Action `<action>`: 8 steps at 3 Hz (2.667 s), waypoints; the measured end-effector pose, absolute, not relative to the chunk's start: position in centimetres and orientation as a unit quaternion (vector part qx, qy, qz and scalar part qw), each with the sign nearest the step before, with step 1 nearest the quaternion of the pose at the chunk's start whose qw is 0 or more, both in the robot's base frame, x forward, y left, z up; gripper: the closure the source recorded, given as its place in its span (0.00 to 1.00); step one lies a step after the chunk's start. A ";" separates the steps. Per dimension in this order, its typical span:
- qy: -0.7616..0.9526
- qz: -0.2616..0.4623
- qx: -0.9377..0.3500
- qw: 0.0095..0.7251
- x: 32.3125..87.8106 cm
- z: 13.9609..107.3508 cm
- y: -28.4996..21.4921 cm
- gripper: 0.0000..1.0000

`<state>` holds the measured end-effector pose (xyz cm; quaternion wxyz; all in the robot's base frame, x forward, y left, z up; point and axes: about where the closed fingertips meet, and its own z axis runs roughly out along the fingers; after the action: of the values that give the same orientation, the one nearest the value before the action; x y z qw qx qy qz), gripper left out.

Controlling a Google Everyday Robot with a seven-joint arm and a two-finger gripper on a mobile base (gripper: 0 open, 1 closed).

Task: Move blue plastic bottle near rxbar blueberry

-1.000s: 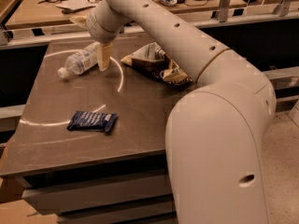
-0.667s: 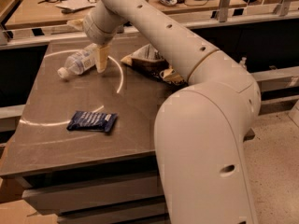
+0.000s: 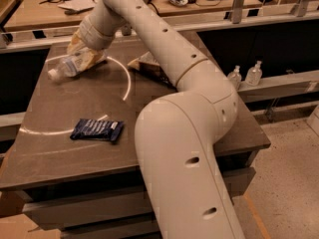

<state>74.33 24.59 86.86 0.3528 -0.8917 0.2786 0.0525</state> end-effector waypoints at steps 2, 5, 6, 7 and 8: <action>0.241 0.177 -0.893 0.335 71.0 85.9 25.2 1.00; 0.303 0.100 -0.900 0.296 69.3 95.0 20.2 1.00; 0.332 0.066 -0.898 0.282 69.1 97.1 19.0 0.84; 0.373 0.011 -0.891 0.258 69.4 98.3 18.2 0.61; 0.409 -0.050 -0.870 0.270 69.4 100.6 17.3 0.37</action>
Offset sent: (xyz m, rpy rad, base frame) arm -0.0147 -0.0079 0.0101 0.0313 0.2706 0.1866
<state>69.40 17.34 100.63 0.2698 -0.8705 0.4086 -0.0496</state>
